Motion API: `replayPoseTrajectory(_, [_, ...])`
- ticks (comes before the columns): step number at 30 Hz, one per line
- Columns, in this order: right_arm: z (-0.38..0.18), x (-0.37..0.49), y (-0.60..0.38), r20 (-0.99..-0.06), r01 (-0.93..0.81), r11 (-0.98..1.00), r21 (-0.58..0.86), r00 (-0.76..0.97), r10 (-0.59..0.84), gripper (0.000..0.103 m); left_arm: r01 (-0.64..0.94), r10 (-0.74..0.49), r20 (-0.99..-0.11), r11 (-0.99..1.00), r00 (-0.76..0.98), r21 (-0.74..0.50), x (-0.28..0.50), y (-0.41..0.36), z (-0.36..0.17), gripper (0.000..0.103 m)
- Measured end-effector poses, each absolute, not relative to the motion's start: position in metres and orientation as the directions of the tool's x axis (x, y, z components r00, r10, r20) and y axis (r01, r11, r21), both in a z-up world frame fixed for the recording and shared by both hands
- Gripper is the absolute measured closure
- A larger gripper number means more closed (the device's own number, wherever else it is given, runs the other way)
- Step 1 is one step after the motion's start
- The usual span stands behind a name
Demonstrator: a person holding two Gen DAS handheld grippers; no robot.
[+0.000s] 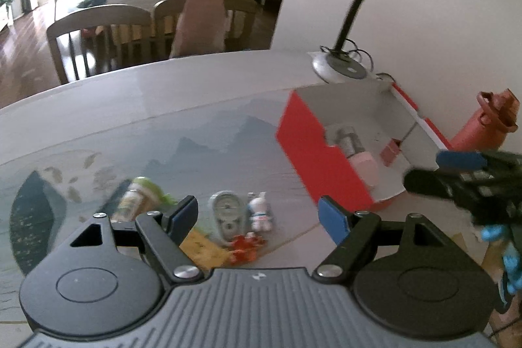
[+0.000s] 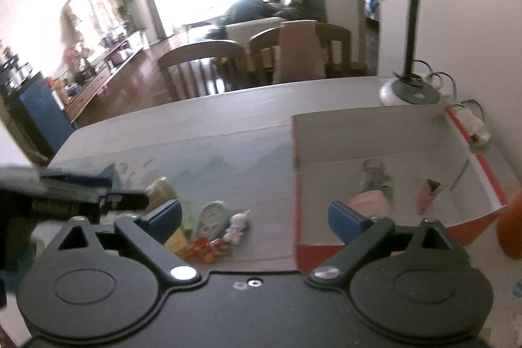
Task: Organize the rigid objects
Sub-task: 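Withdraw both tools from the box toward the remaining table items, then grasp the teal sharpener with the right tool while the left tool grasps the green-lidded jar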
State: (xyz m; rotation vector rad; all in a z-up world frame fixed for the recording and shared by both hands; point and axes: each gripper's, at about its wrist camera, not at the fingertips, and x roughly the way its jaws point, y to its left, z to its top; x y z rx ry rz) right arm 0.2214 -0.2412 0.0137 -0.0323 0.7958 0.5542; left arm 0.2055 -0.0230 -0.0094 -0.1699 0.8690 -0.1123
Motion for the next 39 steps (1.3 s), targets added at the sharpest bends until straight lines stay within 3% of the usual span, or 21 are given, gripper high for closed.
replayPoseTrajectory(7, [0.002,0.193,-0.209,-0.682,-0.558,0.812,0.173,0.527,0.507,0.007,-0.012,-0.145,-0.743,0.979,0.653,-0.201,0.197,0.02,-0.013,0.011])
replayPoseTrajectory(27, [-0.071,0.165,-0.137,-0.763,-0.627,0.769,0.121,0.437,0.476,0.01,-0.15,-0.056,-0.793,0.972,0.607,-0.183,0.216,0.092,-0.082,0.01])
replayPoseTrajectory(39, [-0.121,0.174,-0.106,-0.815,-0.668,0.743,0.048,0.404,0.416,0.03,-0.14,-0.053,-0.811,0.976,0.582,-0.164,0.243,0.105,-0.121,0.01])
